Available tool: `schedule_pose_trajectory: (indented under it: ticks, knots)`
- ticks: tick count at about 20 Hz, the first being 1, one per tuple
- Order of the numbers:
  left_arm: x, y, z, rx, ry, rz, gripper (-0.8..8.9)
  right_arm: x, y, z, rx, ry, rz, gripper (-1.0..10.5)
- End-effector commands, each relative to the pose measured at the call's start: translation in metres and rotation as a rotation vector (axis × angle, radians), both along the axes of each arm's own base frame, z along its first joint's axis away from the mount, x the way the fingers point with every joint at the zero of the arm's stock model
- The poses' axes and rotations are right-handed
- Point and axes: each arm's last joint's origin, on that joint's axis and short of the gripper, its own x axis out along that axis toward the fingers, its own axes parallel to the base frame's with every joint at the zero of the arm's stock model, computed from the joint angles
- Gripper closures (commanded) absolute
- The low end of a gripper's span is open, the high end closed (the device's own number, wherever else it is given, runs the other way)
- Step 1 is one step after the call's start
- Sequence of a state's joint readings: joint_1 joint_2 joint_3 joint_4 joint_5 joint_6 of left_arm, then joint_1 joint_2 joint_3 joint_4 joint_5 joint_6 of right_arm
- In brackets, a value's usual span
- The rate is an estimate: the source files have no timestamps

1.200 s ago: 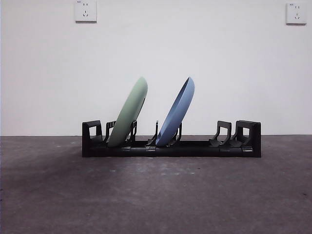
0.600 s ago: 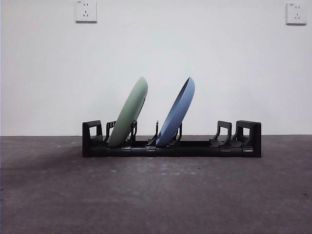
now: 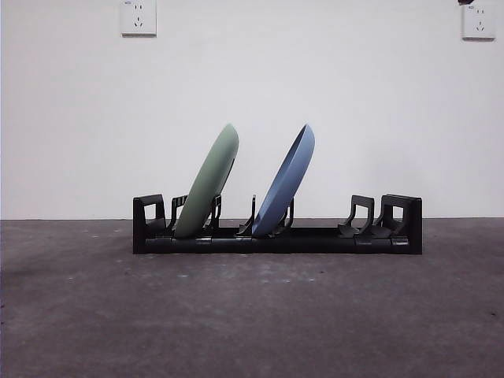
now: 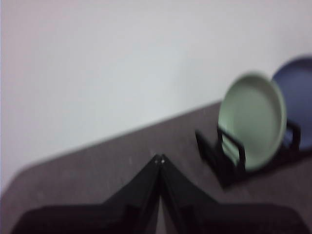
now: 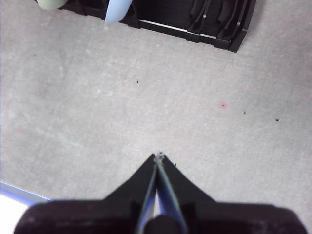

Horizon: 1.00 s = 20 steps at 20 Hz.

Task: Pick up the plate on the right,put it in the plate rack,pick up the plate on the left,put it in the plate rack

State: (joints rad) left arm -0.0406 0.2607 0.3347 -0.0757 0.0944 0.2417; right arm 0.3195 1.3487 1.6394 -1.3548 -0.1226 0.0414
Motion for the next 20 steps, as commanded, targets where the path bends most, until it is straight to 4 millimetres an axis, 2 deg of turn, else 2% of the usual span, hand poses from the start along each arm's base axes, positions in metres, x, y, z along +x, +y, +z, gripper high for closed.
schedule_pose_trajectory:
  ticks: [1,5,11,20]
  knots:
    - [-0.001,0.001,-0.029,-0.039,0.024,0.011,8.17,0.001,0.000,-0.005,-0.013,0.032,-0.009,9.4]
    - [-0.003,0.002,-0.062,-0.080,0.064,0.025,8.17,0.007,0.002,-0.001,0.007,-0.042,-0.011,9.4]
    - [-0.005,0.003,-0.097,-0.153,0.157,0.045,8.17,0.022,0.007,0.011,0.073,-0.236,-0.012,9.4]
    - [-0.004,0.003,-0.101,-0.207,0.205,0.053,8.17,0.035,0.012,0.027,0.143,-0.441,-0.013,9.4]
